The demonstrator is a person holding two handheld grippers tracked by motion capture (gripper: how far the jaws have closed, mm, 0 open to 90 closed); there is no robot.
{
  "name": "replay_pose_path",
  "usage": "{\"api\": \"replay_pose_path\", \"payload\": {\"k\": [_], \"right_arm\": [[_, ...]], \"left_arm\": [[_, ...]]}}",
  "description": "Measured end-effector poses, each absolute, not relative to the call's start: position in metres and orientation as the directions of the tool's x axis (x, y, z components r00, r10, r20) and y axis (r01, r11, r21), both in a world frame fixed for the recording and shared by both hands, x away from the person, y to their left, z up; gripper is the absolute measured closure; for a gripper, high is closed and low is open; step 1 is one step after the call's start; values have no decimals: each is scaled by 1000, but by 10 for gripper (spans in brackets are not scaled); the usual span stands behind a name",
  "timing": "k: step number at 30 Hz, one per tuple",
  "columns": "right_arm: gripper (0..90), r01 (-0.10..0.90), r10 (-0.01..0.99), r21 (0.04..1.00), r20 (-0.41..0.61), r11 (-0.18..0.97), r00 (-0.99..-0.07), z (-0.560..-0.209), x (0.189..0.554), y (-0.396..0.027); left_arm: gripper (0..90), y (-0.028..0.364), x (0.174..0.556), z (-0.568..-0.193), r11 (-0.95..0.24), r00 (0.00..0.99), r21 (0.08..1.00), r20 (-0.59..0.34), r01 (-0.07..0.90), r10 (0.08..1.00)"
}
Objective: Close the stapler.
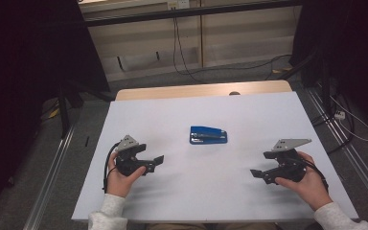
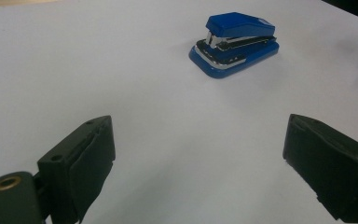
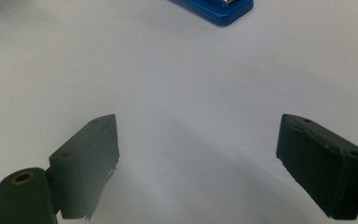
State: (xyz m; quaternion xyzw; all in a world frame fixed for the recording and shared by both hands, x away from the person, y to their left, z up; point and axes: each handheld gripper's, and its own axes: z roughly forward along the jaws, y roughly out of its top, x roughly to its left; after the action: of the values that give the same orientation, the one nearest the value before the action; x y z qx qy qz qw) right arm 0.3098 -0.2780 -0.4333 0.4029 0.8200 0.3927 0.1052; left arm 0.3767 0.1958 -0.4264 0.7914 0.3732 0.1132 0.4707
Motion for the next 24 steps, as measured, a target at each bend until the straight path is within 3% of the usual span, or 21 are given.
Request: {"api": "replay_pose_path", "payload": {"k": [24], "right_arm": [[124,580,746,728,144,365,-650,-433,305,-282]], "left_arm": [[93,241,347,-429,-257,676,837,-169,483,718]]}}
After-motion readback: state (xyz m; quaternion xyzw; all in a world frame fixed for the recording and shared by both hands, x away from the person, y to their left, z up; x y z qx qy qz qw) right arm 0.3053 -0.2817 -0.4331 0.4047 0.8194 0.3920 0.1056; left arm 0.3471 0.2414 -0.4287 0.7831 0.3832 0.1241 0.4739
